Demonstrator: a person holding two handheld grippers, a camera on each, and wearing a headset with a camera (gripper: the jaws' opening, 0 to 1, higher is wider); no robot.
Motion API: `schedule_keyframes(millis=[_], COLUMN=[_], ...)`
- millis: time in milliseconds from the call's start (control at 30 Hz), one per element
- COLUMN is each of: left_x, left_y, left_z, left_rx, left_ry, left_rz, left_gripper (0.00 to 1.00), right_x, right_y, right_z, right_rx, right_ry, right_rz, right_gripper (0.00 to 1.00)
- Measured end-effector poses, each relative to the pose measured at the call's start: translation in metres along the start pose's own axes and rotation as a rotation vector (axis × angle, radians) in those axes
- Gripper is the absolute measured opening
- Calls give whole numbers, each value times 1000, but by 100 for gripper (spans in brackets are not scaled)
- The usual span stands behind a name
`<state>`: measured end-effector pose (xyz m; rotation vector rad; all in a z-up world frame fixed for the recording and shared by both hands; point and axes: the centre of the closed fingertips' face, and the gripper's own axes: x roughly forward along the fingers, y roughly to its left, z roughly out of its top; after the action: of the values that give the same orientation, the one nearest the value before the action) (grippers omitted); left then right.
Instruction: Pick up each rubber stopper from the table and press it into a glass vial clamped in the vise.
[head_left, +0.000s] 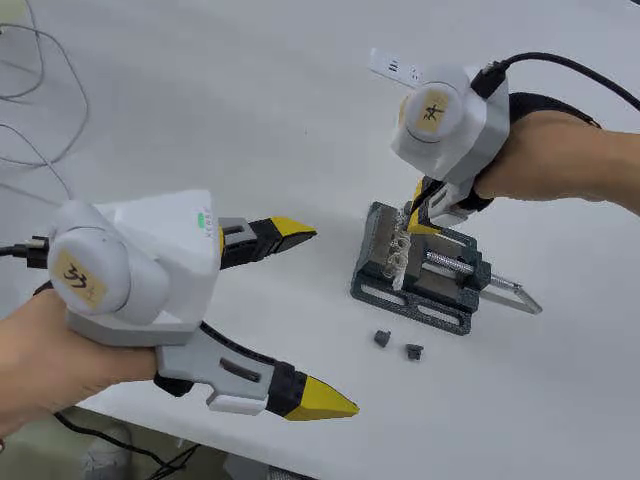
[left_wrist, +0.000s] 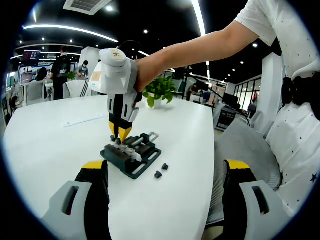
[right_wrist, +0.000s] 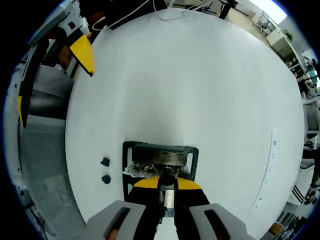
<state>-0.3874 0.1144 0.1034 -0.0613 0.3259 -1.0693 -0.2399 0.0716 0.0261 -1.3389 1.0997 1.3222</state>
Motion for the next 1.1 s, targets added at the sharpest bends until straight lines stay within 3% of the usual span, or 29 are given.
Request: schedule_keyframes(millis=[167, 433, 1100], left_x=[0, 0, 0], left_y=[0, 0, 0], left_z=[0, 2, 0], left_rx=[-2, -5, -12], left_ry=[0, -1, -4], left_rz=[0, 0, 1], left_gripper=[94, 94, 93], right_x=[1, -2, 1], right_y=[-2, -1, 2], right_z=[0, -2, 0], right_rx=[27, 54, 44], right_ry=[22, -46, -99], right_rz=[-9, 15, 6], right_gripper=[5, 6, 9])
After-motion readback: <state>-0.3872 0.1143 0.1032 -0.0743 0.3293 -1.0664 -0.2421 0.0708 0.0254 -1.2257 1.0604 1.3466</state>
